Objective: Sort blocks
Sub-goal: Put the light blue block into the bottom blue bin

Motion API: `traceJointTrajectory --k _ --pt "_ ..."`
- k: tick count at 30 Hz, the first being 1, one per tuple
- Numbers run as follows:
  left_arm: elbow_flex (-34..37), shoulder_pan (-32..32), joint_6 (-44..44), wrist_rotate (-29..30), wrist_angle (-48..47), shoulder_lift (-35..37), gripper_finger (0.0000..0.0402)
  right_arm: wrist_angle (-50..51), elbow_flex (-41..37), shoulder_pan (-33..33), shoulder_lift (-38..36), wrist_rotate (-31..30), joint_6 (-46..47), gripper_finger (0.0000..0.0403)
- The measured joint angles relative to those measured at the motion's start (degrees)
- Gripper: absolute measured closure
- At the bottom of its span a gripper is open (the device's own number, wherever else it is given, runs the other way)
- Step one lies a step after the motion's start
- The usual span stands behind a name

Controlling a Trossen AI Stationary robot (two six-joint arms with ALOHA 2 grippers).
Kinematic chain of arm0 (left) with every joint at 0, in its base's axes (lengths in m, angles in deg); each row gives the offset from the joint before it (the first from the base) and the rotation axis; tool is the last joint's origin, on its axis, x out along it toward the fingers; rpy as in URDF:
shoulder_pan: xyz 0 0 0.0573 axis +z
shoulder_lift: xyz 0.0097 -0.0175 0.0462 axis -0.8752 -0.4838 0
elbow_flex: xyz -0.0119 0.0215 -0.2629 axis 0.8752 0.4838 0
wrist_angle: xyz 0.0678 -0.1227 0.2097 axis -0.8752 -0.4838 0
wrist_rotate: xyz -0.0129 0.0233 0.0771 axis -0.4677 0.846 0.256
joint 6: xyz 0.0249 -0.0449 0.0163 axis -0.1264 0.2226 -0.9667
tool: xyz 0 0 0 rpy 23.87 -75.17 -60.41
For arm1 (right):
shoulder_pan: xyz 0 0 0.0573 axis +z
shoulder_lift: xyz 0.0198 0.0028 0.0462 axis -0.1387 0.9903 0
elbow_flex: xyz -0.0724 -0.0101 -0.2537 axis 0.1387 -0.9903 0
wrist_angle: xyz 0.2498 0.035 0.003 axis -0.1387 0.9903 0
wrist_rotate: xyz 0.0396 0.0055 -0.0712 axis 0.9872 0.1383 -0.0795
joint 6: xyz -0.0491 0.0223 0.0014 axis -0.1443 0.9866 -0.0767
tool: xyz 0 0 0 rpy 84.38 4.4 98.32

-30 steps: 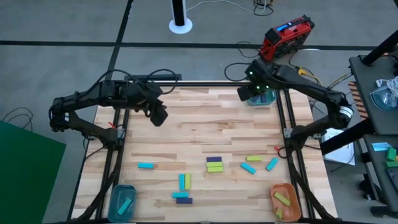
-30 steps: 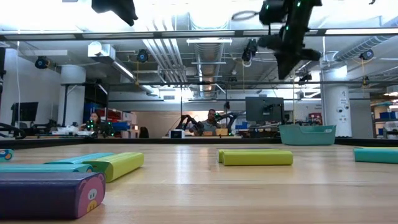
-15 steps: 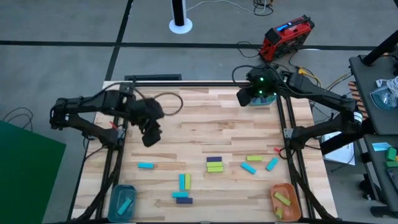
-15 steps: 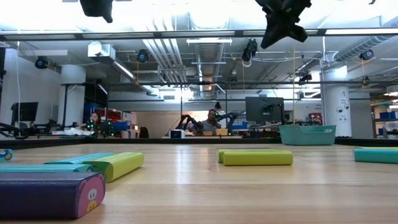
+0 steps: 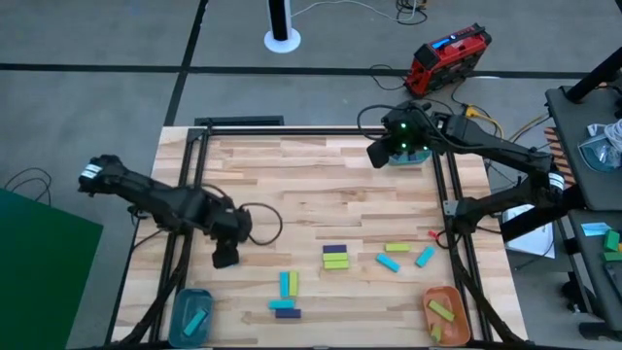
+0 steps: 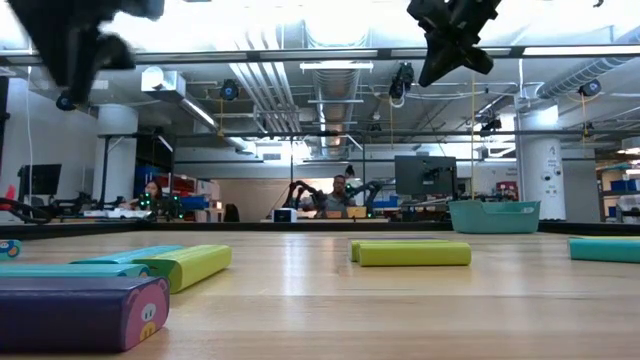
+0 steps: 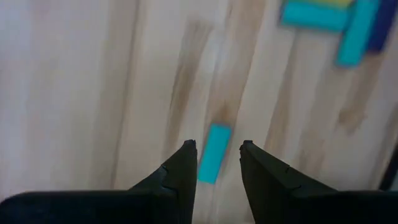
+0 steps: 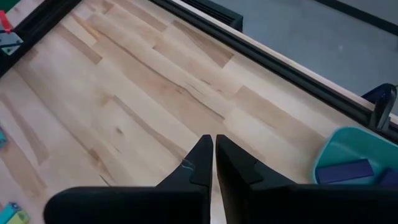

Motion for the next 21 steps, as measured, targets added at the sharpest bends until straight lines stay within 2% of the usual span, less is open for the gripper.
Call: traceJointTrajectory --k 4,14,21 --pt "6.66 -1.94 3.67 0.27 3.37 0.0 0.0269 -0.01 -0.06 0.0 0.0 0.0 0.37 0.039" --pt "19.03 -5.87 4.89 0.75 14.76 0.0 0.0196 -0.04 -0.06 0.0 0.02 0.0 0.35 0.039" --pt "23.31 -9.83 2.95 0.5 21.82 0.0 0.0185 -0.07 -0.06 0.0 0.02 0.0 0.32 0.039"
